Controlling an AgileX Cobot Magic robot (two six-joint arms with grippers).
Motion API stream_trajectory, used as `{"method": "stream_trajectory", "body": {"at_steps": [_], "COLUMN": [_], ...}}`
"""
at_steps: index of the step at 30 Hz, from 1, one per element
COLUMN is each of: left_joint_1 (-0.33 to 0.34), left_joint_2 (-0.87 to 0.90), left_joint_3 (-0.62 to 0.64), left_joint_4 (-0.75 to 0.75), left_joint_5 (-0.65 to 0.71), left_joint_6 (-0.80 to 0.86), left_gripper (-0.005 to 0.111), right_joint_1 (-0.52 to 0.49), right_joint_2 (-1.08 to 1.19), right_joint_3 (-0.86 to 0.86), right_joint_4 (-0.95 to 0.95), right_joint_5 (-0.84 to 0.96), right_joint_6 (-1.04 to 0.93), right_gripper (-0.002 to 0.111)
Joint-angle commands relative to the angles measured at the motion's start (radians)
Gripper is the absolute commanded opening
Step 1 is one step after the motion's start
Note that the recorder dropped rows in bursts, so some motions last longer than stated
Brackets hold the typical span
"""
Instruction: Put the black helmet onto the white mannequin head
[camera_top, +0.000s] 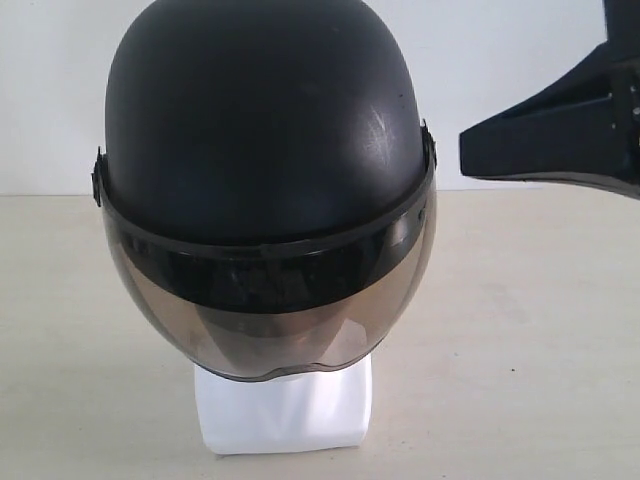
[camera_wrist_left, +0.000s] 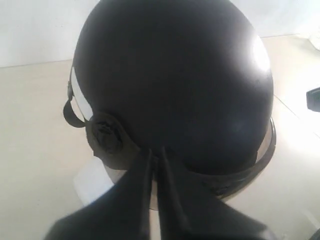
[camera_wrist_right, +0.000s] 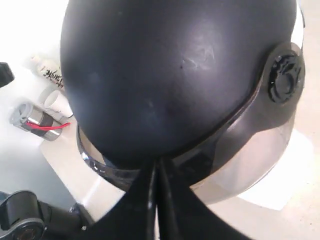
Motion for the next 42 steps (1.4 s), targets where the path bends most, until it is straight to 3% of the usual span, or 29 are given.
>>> {"method": "stream_trajectory", "body": {"at_steps": [1,6,14,29,37,42], "left_joint_1": [0.0,0.0,0.0,0.0,0.0,0.0], "left_joint_2": [-0.006,0.02,0.154,0.31,0.344,0.345], "left_joint_3": [0.004,0.026,0.037,0.037,0.037,0.037], "left_joint_4": [0.016,0.027,0.034,0.028,-0.157,-0.157], "left_joint_5": [0.028,-0.016,-0.034,-0.158,-0.139,-0.161], "left_joint_6": [-0.03,-0.03,-0.016,-0.013,0.093,0.104], "left_gripper": [0.004,0.004,0.004,0.004,0.004,0.004], "right_joint_1": [0.001,0.001,0.001,0.001,0.001,0.001], "right_joint_2": [-0.042,-0.004,0.114,0.126,0.126,0.126], "right_joint_3": [0.005,0.005,0.005,0.005,0.005,0.005], "right_joint_4": [-0.129,-0.285,-0.198,-0.157,-0.155,-0.153], "right_joint_5": [-0.081,-0.151,-0.172,-0.147,-0.148,-0.151], "right_joint_6": [0.078,0.185,0.141,0.117,0.101,0.088], "right_gripper": [0.0,0.0,0.0,0.0,0.0,0.0]}}
